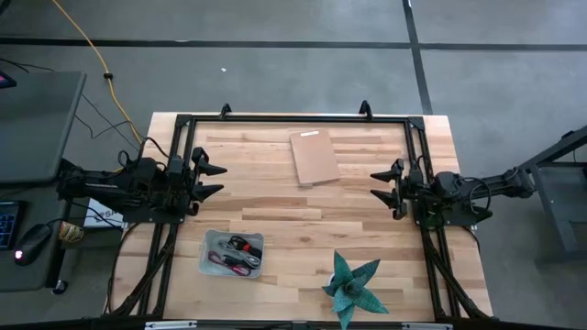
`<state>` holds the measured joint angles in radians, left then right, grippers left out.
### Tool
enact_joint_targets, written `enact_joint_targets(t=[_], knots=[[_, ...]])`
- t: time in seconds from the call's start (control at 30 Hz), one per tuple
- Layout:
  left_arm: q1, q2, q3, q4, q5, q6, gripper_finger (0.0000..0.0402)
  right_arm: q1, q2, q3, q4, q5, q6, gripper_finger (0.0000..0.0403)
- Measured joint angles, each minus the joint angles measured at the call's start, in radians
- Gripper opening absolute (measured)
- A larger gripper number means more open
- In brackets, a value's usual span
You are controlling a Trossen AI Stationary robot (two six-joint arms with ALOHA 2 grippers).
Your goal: Pick and place USB-C Cables
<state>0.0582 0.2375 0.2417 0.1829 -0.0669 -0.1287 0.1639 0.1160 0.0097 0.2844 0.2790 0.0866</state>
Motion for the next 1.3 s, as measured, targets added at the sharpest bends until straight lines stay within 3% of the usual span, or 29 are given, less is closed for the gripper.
enact_joint_targets(t=[0.63, 0.8, 1.1, 1.3], knots=[[0.0, 0.0, 0.0, 0.0, 0.0, 0.0, 0.0213, 0.0, 0.0, 0.003, -0.014, 0.046, 0.045, 0.023], [0.0, 0.0, 0.0, 0.0, 0.0, 0.0, 0.0213, 0.0, 0.0, 0.025, -0.017, 0.046, 0.046, 0.018], [0.0, 0.0, 0.0, -0.008, 0.0, 0.0, 0.0213, 0.0, 0.0, 0.034, -0.127, 0.044, 0.042, 0.0012], [0.0, 0.0, 0.0, -0.008, 0.0, 0.008, 0.0213, 0.0, 0.001, 0.034, -0.19, 0.043, 0.071, 0.002]])
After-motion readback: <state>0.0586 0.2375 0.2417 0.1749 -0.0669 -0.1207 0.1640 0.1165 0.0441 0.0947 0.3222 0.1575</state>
